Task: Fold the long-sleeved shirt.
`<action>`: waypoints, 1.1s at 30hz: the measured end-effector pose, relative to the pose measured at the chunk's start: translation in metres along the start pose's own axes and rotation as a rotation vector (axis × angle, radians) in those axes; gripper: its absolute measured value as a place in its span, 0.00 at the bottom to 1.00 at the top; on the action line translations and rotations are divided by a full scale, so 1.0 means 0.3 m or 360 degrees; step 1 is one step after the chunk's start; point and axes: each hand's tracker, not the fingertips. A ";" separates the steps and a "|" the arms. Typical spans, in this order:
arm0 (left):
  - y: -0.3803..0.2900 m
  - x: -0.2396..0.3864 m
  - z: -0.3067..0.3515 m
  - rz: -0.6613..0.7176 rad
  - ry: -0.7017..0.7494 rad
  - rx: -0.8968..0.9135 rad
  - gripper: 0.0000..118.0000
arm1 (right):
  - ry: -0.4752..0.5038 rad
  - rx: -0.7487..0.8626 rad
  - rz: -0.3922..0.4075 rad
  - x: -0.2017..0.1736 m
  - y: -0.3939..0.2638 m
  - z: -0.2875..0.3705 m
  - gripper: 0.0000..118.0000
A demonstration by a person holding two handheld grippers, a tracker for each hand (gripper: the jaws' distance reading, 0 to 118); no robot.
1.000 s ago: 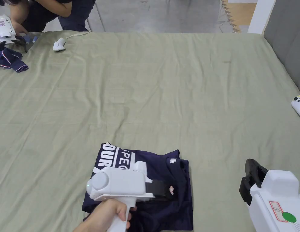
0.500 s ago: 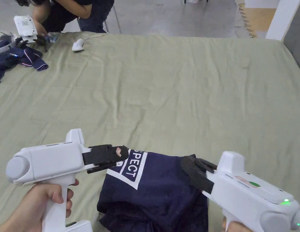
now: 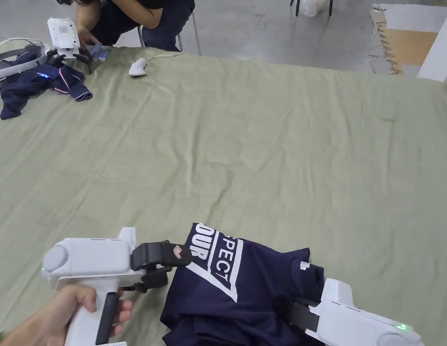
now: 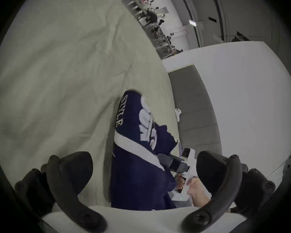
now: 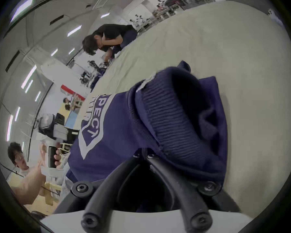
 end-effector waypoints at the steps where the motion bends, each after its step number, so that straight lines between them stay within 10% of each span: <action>1: 0.007 -0.019 -0.047 0.0036 0.0045 -0.0046 0.94 | -0.0007 0.0001 0.0009 -0.001 -0.001 0.001 0.00; 4: -0.048 0.122 -0.137 -0.0035 -0.0219 -0.0149 0.89 | -0.0079 0.0043 0.0075 -0.019 0.003 0.028 0.00; 7: -0.065 0.181 -0.205 -0.0212 0.0118 -0.0172 0.37 | -0.0309 0.0209 0.0419 -0.121 0.009 0.119 0.00; 10: 0.021 0.108 -0.129 -0.0005 -0.0012 -0.0159 0.24 | -0.0538 0.0359 0.0731 -0.282 0.023 0.192 0.00; 26: 0.353 -0.166 0.910 -0.0115 0.0612 0.0247 0.21 | 0.0044 0.0130 0.1154 -1.027 -0.036 -0.428 0.00; 33: 0.348 -0.354 1.100 0.0160 0.0950 0.0383 0.21 | 0.0142 -0.0036 0.1221 -1.249 -0.091 -0.694 0.00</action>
